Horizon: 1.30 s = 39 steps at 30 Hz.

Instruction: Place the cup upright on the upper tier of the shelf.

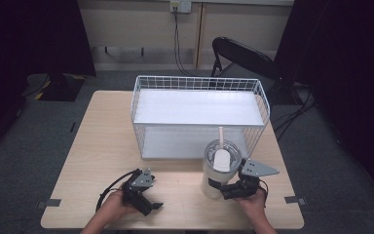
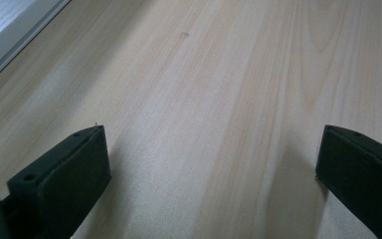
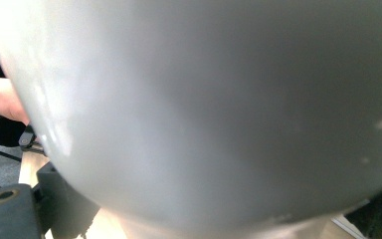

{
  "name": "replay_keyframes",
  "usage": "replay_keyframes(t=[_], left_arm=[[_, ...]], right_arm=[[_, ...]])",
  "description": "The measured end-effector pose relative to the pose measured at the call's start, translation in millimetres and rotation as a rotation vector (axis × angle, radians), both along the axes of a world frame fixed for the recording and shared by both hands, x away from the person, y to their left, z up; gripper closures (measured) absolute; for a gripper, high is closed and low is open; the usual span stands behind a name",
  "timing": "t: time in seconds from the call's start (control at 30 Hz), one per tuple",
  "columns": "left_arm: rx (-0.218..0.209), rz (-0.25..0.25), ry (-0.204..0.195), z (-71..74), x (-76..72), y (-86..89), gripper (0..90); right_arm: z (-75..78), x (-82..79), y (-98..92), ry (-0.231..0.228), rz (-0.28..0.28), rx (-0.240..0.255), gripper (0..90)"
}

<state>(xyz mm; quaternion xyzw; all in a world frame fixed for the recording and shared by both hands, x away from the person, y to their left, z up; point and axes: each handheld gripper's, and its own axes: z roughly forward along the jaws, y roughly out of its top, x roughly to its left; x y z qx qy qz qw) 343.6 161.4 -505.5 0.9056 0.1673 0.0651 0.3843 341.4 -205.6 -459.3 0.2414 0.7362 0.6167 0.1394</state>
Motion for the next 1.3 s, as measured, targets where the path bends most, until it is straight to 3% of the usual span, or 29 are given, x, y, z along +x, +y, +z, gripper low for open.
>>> replay_keyframes(t=[0.2,0.37,0.9,1.3], left_arm=[[0.0,0.0,0.0,0.0,0.0,0.0,0.0],[0.0,0.0,0.0,0.0,0.0,0.0,0.0],[0.0,0.0,0.0,0.0,0.0,0.0,0.0],[0.0,0.0,0.0,0.0,0.0,0.0,0.0]], right_arm=[[2.0,1.7,-2.2,0.033,0.002,0.032,8.4],[8.3,0.7,-2.0,0.002,0.007,0.014,8.4],[48.2,4.2,-1.8,-0.035,0.031,0.02,8.6],[76.5,13.0,-3.4,-0.006,0.034,0.021,8.7]])
